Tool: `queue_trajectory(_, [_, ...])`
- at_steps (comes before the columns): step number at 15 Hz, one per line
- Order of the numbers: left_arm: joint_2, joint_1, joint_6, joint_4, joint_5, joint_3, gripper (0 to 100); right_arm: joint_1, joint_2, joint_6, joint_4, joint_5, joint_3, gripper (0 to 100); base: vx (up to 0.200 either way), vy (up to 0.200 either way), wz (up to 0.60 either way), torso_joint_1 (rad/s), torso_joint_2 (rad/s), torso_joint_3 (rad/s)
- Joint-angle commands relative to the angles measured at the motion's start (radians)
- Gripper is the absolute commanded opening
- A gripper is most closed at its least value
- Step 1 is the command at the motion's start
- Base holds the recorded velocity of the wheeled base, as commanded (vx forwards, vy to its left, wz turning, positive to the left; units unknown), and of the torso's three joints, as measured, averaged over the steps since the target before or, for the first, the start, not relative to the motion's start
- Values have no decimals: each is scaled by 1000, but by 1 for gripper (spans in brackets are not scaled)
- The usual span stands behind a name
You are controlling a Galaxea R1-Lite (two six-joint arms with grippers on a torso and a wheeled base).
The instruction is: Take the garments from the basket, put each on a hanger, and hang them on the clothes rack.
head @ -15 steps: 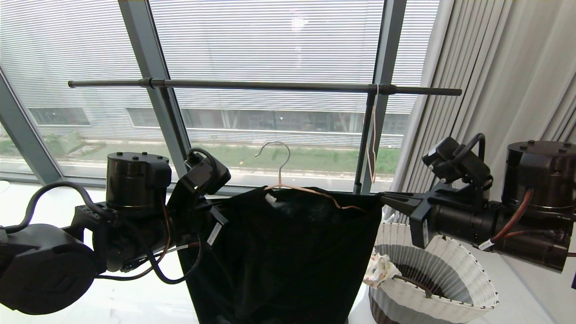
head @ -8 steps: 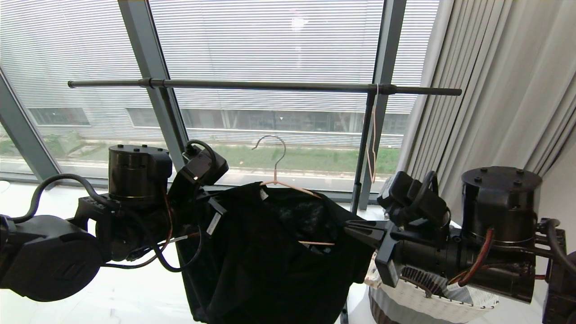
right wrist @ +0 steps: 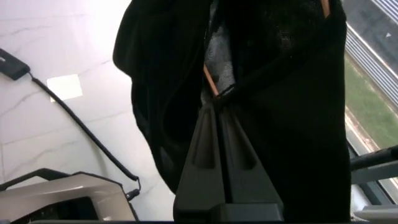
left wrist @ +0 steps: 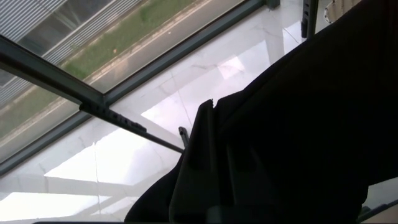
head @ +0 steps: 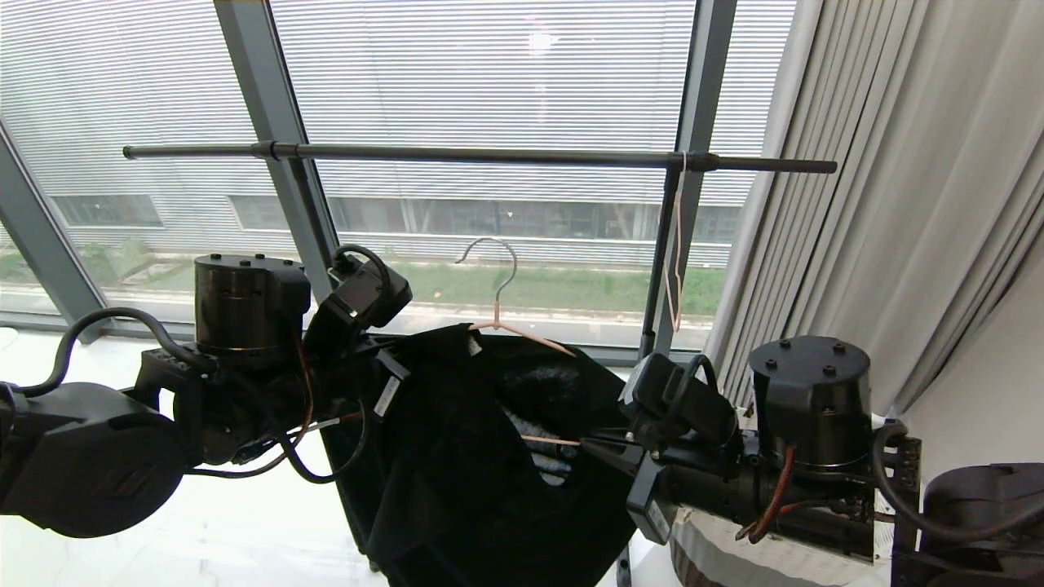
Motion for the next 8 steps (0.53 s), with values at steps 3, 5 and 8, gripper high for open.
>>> queue_trajectory(3, [1,0,-1,-2,1,-8,0,5,90,4,-41,-10,-43,0,0,0,0,0,0,0])
queue_trajectory(5, [3,0,-1,-2,1,-18,0,5,125,6,-41,-10,-87,0,0,0,0,0,0,0])
queue_trajectory(8, [4,0,-1,-2,1,-23,0,17,173,15,-41,-10,-159,0,0,0,0,0,0,0])
